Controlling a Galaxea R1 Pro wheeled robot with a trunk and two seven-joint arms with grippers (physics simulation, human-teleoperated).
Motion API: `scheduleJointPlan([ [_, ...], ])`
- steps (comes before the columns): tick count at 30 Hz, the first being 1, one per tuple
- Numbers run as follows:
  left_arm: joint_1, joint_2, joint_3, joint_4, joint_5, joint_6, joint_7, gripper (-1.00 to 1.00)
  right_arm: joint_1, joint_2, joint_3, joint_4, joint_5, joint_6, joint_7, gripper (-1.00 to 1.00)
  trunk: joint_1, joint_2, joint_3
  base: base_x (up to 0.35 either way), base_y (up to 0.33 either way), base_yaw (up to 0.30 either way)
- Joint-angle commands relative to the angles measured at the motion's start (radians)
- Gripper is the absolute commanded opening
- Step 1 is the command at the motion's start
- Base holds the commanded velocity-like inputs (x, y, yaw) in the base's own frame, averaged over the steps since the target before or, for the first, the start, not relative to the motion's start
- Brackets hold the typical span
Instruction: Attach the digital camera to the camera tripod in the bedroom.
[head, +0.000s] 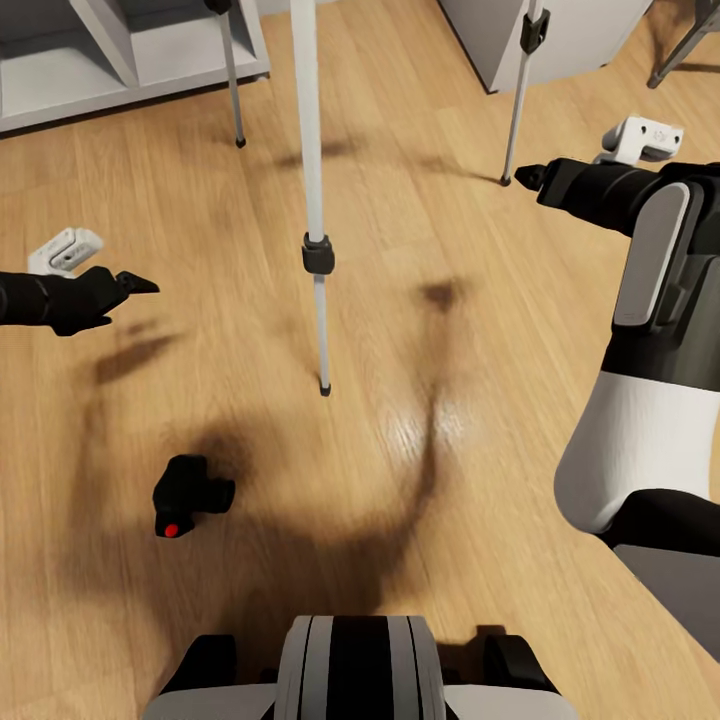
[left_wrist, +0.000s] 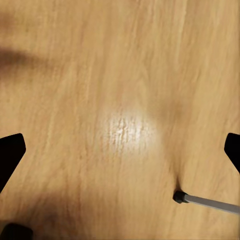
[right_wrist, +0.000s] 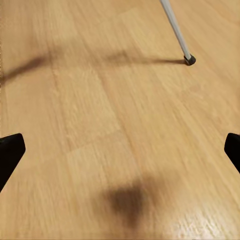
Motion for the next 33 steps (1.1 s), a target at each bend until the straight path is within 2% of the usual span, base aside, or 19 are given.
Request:
scheduleJointPlan([
  [1,-0.001,0.005,-0.001,-0.001,0.014,0.005,0.011,1.00,0.004,0.001,-0.002,-0.002,-0.005,0.004,0.002,1.00,0.000,0.000,-0.001,0.000,0.000,0.000],
  [9,0.000,0.019,-0.002,0.000,0.030,0.003,0.012,1.00,0.044,0.001,0.000,-0.013,-0.009,0.004,0.005,1.00,0.003,-0.002,-0.001,0.000,0.000,0.000],
  [17,0.000,0.019,-0.002,0.000,0.030,0.003,0.012,1.00,0.044,0.001,0.000,-0.013,-0.009,0.004,0.005,1.00,0.003,-0.002,-0.001,0.000,0.000,0.000],
  [25,-0.001,0.022,-0.003,-0.001,0.032,0.003,0.014,1.00,0.070,0.001,-0.002,-0.024,-0.010,0.004,0.007,1.00,0.003,-0.002,-0.001,0.000,0.000,0.000],
  [31,0.000,0.021,-0.004,-0.001,0.033,0.002,0.015,1.00,0.111,0.000,-0.003,-0.030,-0.011,0.004,0.009,1.00,0.003,-0.002,-0.001,0.000,0.000,0.000],
  [33,0.000,0.021,-0.004,-0.001,0.033,0.002,0.015,1.00,0.142,0.000,-0.003,-0.039,-0.011,0.004,0.010,1.00,0.003,-0.002,-0.001,0.000,0.000,0.000],
])
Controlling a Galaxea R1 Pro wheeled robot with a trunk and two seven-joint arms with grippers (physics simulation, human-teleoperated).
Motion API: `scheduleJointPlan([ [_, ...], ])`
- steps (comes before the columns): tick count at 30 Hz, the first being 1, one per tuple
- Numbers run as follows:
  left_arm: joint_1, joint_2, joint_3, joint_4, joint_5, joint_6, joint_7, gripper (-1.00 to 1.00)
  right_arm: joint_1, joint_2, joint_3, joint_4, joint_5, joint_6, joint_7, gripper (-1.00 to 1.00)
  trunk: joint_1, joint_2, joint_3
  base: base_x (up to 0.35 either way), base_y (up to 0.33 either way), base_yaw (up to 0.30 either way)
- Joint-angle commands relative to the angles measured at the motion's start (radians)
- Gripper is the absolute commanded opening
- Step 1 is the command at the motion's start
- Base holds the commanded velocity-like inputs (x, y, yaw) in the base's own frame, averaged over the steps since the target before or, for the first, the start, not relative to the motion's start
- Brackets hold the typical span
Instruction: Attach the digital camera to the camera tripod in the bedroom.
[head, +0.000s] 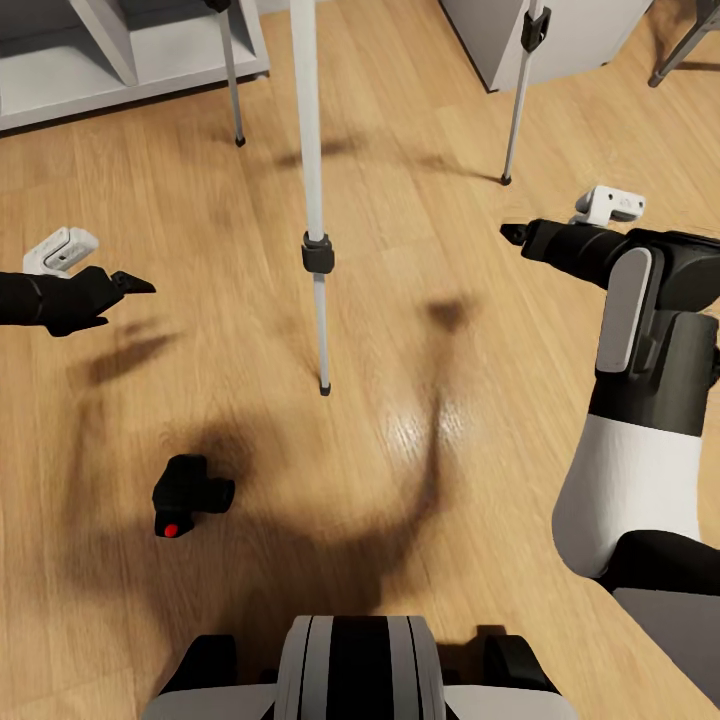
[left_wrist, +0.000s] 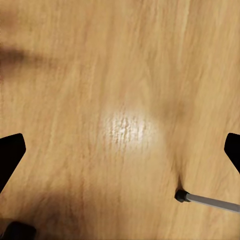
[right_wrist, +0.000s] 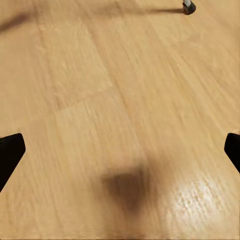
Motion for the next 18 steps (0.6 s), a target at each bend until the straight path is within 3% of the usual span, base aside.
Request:
scheduleJointPlan([
  [1,-0.001,0.000,-0.001,0.000,0.008,0.006,0.010,1.00,0.016,0.001,-0.001,-0.006,-0.005,0.004,0.001,1.00,0.000,0.000,-0.001,0.000,0.000,0.000],
  [9,0.003,0.000,-0.002,-0.001,0.008,0.005,0.010,1.00,0.090,0.000,0.002,-0.032,-0.006,0.004,0.004,1.00,0.000,0.000,-0.001,0.000,0.000,0.000],
  [18,0.004,0.000,-0.002,-0.001,0.008,0.005,0.010,1.00,0.096,0.000,0.003,-0.034,-0.006,0.004,0.004,1.00,0.000,0.000,-0.001,0.000,0.000,0.000],
])
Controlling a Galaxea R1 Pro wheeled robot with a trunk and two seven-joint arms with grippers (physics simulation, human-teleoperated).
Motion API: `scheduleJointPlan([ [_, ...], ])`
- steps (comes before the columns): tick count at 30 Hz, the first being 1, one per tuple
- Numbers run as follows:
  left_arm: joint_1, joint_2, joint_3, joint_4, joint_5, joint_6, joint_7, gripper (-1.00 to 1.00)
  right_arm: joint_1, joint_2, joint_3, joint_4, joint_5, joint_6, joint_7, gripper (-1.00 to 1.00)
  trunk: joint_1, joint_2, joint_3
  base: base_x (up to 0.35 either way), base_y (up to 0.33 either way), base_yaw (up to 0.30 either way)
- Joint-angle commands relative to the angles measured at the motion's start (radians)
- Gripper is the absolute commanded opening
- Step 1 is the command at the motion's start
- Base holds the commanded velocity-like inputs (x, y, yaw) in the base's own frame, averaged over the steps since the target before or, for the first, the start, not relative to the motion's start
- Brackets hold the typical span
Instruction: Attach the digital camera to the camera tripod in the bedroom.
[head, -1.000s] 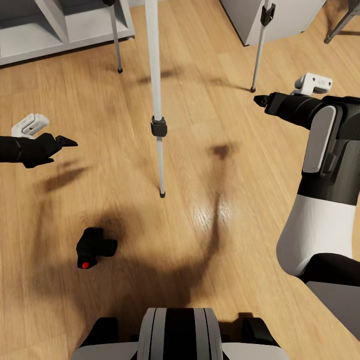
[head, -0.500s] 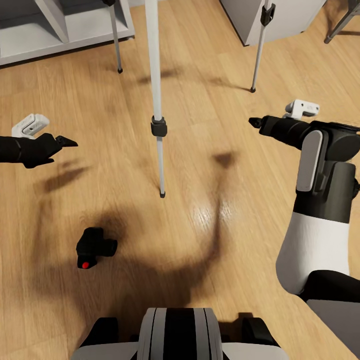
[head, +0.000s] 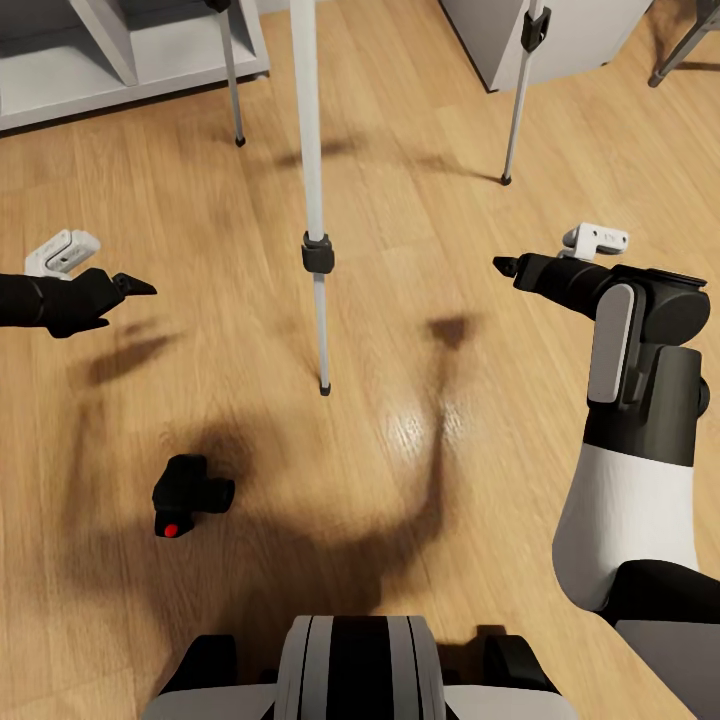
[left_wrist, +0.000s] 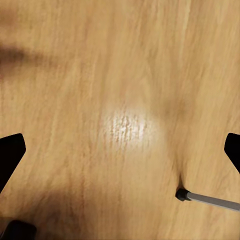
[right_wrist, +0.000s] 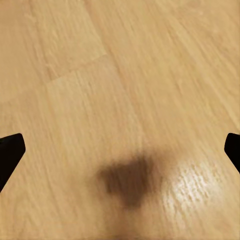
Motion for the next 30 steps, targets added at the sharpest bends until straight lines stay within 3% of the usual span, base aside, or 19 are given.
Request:
scheduleJointPlan([
  [1,-0.001,0.001,-0.001,0.000,0.008,0.005,0.010,1.00,-0.001,0.001,-0.002,-0.001,-0.005,0.005,0.001,1.00,0.000,0.000,-0.001,0.000,0.000,0.000],
  [30,0.004,-0.003,-0.016,0.000,0.008,0.004,0.010,1.00,0.057,0.003,-0.004,0.034,-0.001,0.005,-0.005,1.00,0.010,-0.005,-0.001,0.000,0.000,0.000],
])
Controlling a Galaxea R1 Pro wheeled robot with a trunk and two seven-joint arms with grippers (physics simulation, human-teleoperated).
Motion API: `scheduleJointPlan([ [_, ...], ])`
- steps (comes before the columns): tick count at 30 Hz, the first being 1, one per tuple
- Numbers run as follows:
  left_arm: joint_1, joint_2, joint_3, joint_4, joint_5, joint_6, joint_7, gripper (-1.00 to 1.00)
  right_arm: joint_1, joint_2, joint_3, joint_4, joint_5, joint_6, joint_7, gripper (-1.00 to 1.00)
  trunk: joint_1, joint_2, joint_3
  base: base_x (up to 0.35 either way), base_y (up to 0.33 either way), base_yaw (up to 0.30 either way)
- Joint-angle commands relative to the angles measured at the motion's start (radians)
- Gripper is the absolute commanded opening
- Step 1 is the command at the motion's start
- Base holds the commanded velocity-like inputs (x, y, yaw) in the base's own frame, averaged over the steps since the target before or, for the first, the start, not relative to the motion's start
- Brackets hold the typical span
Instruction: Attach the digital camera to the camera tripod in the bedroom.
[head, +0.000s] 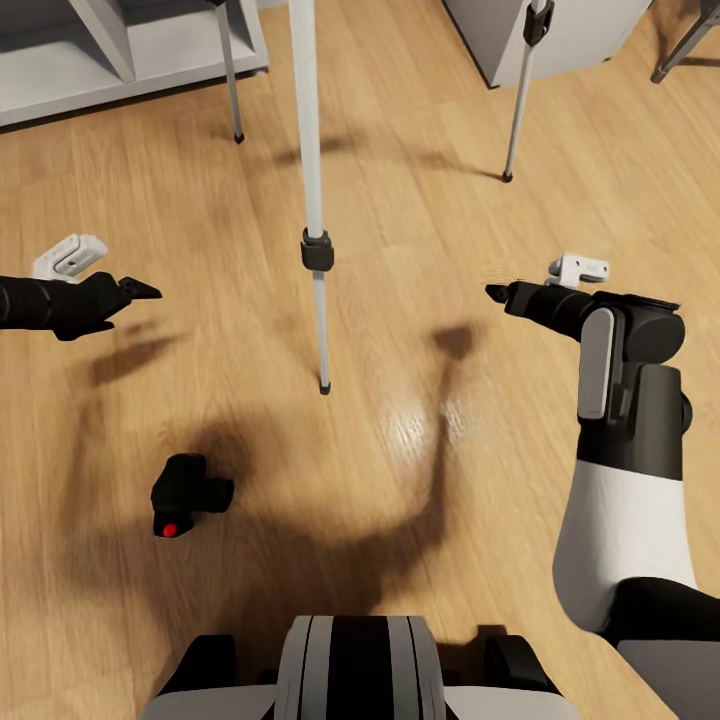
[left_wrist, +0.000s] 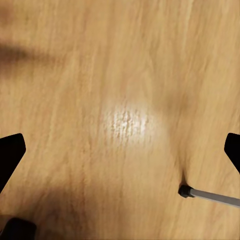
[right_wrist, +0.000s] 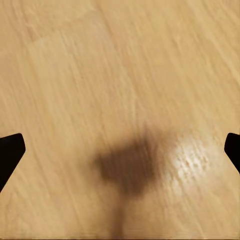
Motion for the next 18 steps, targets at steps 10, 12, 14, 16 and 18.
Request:
scheduleJointPlan([
  [10,-0.002,-0.001,-0.002,0.000,0.008,0.003,0.013,1.00,0.012,0.001,-0.004,0.025,-0.003,0.004,-0.004,1.00,0.004,-0.003,-0.001,0.000,0.000,0.000],
  [12,-0.004,-0.003,-0.002,0.000,0.008,-0.003,0.019,1.00,0.015,0.001,-0.004,0.037,-0.003,0.004,-0.004,1.00,0.004,-0.003,-0.001,0.000,0.000,0.000],
  [14,-0.004,-0.004,-0.002,0.000,0.006,-0.006,0.024,1.00,0.016,0.001,-0.004,0.043,-0.003,0.004,-0.004,1.00,0.004,-0.003,-0.001,0.000,0.000,0.000],
  [16,-0.005,-0.010,-0.005,0.000,0.000,-0.017,0.037,1.00,0.017,0.002,-0.004,0.052,-0.002,0.004,-0.004,1.00,0.004,-0.003,-0.001,0.000,0.000,0.000],
  [18,-0.006,-0.016,-0.008,0.001,-0.003,-0.025,0.046,1.00,0.018,0.002,-0.004,0.055,-0.001,0.004,-0.004,1.00,0.004,-0.003,-0.001,0.000,0.000,0.000],
])
